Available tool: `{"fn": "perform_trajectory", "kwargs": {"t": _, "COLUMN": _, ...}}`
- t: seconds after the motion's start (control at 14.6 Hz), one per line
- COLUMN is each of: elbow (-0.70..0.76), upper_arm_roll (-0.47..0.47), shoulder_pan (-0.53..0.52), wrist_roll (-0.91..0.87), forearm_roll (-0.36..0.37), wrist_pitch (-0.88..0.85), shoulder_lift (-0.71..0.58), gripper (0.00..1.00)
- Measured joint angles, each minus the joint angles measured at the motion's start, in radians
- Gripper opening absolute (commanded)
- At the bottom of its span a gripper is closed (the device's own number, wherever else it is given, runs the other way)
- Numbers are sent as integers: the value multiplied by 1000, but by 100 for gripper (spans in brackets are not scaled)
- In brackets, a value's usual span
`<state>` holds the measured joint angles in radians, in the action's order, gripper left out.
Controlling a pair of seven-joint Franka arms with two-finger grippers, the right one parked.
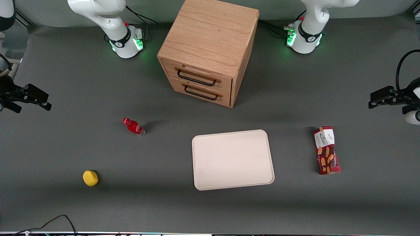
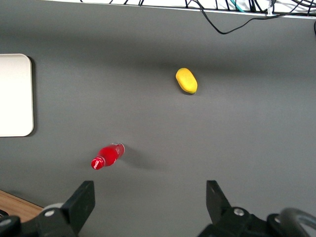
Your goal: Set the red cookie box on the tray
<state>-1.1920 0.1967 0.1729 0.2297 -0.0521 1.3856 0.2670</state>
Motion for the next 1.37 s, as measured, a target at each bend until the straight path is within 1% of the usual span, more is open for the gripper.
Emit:
{"fn": "perform_trajectory", "kwargs": {"t": 0.41, "elbow": 3, "upper_arm_roll": 11, "shoulder_pan": -1, "wrist_roll": 18, "forearm_roll": 0, "wrist_pitch": 0, "shoulder_lift": -2, "gripper": 100}}
{"fn": "perform_trajectory", "kwargs": {"t": 0.69, "elbow": 1, "upper_arm_roll": 38, "shoulder_pan": -2, "wrist_roll": 24, "forearm_roll": 0, "wrist_pitch": 0, "shoulder_lift": 3, "gripper": 100}}
{"fn": "perform_trajectory", "kwargs": {"t": 0.82, "elbow": -2, "upper_arm_roll": 55, "shoulder_pan": -3, "wrist_roll": 56, "forearm_roll": 0, "wrist_pitch": 10, "shoulder_lift": 24, "gripper": 100}}
{"fn": "perform_trajectory", "kwargs": {"t": 1.1, "elbow": -22, "upper_arm_roll": 66, "shoulder_pan": -8, "wrist_roll": 84, "forearm_roll": 0, "wrist_pitch": 102, "shoulder_lift": 116, "gripper": 100}}
{"fn": "perform_trajectory", "kwargs": {"t": 1.24, "elbow": -71, "upper_arm_roll": 66, "shoulder_pan": -8, "wrist_roll": 71, "forearm_roll": -1, "wrist_pitch": 203, "shoulder_lift": 159, "gripper": 100}}
{"fn": "perform_trajectory", "kwargs": {"t": 1.37, "elbow": -152, "upper_arm_roll": 65, "shoulder_pan": -8, "wrist_roll": 40, "forearm_roll": -5, "wrist_pitch": 340, "shoulder_lift": 195, "gripper": 100}}
